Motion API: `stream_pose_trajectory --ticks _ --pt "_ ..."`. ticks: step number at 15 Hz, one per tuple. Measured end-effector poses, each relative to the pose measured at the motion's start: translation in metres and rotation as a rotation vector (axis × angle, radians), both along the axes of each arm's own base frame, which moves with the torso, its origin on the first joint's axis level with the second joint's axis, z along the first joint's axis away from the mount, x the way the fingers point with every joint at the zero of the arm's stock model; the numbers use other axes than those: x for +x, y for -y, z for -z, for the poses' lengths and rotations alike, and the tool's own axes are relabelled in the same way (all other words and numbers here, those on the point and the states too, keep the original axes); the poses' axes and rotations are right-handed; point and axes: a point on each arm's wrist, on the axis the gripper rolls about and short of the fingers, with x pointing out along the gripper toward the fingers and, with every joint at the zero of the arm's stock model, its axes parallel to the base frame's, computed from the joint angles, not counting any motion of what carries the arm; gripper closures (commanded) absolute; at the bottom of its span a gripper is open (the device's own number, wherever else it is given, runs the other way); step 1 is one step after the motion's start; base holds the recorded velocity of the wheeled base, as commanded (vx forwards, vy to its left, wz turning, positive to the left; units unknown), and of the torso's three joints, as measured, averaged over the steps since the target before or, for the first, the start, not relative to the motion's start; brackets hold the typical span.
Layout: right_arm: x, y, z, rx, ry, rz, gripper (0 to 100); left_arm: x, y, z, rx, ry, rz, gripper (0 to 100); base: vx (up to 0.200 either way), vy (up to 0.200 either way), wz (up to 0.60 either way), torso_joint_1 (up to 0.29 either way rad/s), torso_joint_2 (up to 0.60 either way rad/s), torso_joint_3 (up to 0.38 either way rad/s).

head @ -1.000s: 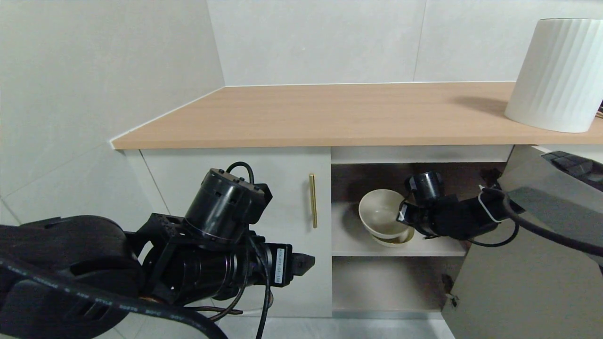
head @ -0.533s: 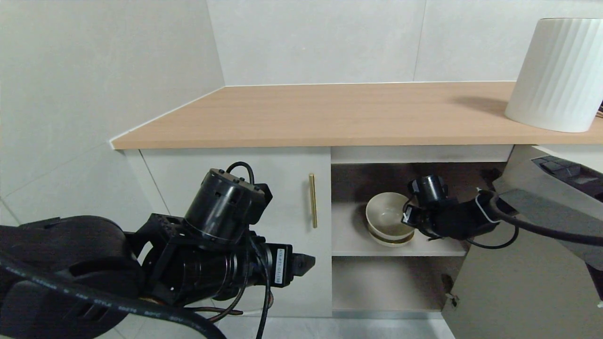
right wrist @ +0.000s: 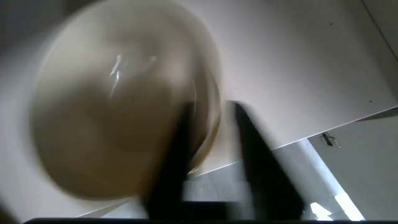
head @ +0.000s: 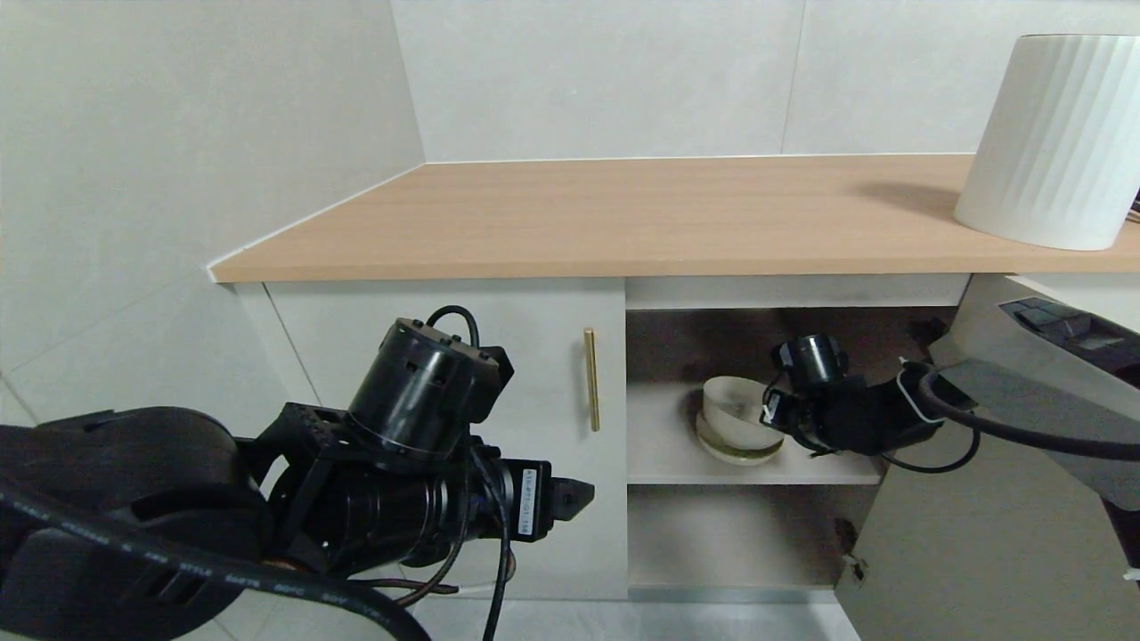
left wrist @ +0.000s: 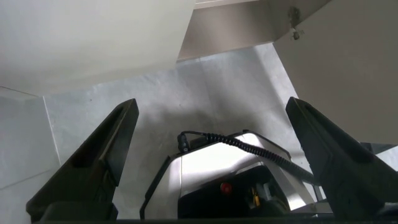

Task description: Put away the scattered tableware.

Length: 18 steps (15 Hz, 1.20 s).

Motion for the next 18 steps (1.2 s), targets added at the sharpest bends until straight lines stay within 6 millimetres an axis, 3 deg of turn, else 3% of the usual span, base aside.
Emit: stream_pose_trajectory --ticks 6,9,11,18 --pt "-0.004 -0.001 -0.006 0.002 0.0 -0.006 0 0.001 -0.003 -0.003 -0.003 0.009 -0.012 0 0.0 0.0 0.0 0.0 0.0 0.0" --pt "-0.019 -0.002 -0.019 0.002 -0.011 -0.026 0 -0.004 -0.012 -0.013 -0.026 0.036 -0.025 0 0.0 0.0 0.0 0.0 0.0 0.0" --pt "-0.039 -0.004 -0.033 0.003 -0.048 -0.059 0 -0.011 -0.02 -0.022 -0.047 0.062 -0.03 0 0.0 0.0 0.0 0.0 0.0 0.0" --pt "-0.149 0.0 -0.134 0.049 -0.101 -0.274 0 -0.044 -0.065 -0.056 -0.141 0.188 -0.085 0 0.0 0.0 0.0 0.0 0.0 0.0"
